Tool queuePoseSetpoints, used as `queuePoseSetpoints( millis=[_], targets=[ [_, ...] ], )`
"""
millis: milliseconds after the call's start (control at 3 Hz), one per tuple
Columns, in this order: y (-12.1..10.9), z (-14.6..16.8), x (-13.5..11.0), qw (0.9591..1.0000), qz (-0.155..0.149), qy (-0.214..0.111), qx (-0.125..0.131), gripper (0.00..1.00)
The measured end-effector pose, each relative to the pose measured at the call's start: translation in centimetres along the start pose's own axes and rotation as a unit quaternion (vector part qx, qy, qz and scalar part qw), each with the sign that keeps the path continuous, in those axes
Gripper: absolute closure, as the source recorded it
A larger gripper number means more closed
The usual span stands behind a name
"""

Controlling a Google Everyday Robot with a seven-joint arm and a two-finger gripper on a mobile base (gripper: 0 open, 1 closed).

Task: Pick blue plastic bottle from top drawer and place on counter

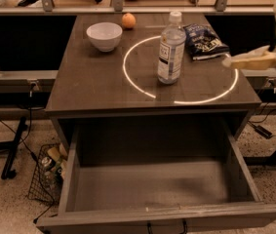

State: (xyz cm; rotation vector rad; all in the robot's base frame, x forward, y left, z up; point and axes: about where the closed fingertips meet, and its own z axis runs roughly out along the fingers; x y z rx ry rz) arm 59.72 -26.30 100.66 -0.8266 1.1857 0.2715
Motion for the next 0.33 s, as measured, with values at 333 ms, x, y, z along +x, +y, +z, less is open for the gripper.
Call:
queuePoseSetpoints(
  millis=[333],
  targets=[
    [-0.34,-0.38,-0.13,1.0000,-0.005,0.005,0.001,0.00]
  ],
)
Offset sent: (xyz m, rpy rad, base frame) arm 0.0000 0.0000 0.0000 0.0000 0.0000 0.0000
